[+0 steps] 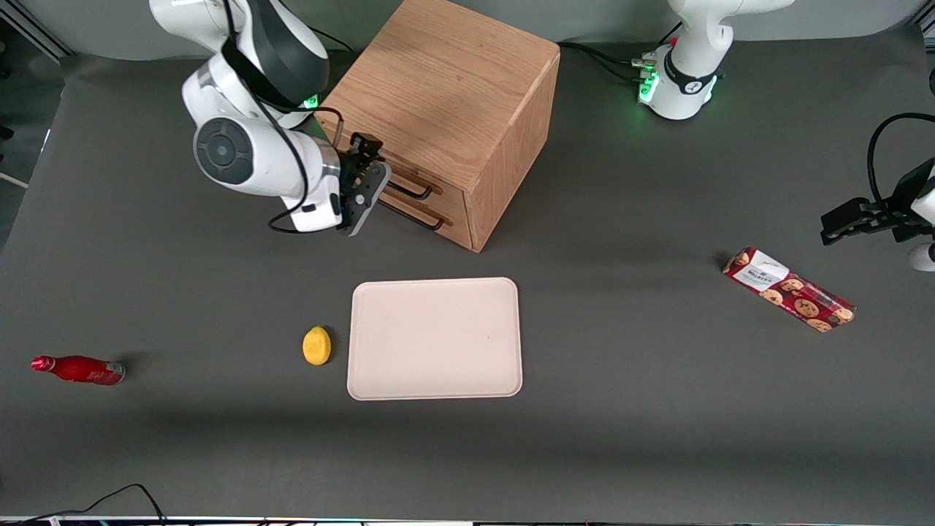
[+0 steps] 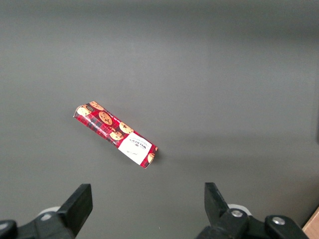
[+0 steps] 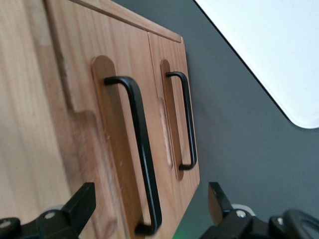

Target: Open upper drawer

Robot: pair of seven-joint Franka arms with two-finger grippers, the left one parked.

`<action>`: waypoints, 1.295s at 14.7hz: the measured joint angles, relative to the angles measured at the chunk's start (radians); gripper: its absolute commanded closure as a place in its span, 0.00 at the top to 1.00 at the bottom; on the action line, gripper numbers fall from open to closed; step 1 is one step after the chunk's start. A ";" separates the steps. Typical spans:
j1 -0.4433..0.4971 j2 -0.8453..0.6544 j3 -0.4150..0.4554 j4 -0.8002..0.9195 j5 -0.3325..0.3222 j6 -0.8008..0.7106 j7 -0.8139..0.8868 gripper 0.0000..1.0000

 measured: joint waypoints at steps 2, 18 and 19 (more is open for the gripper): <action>0.002 0.000 0.018 -0.030 0.000 0.038 0.018 1.00; -0.003 0.022 0.018 -0.094 -0.013 0.162 0.025 1.00; -0.003 0.027 0.018 -0.097 -0.013 0.171 0.025 1.00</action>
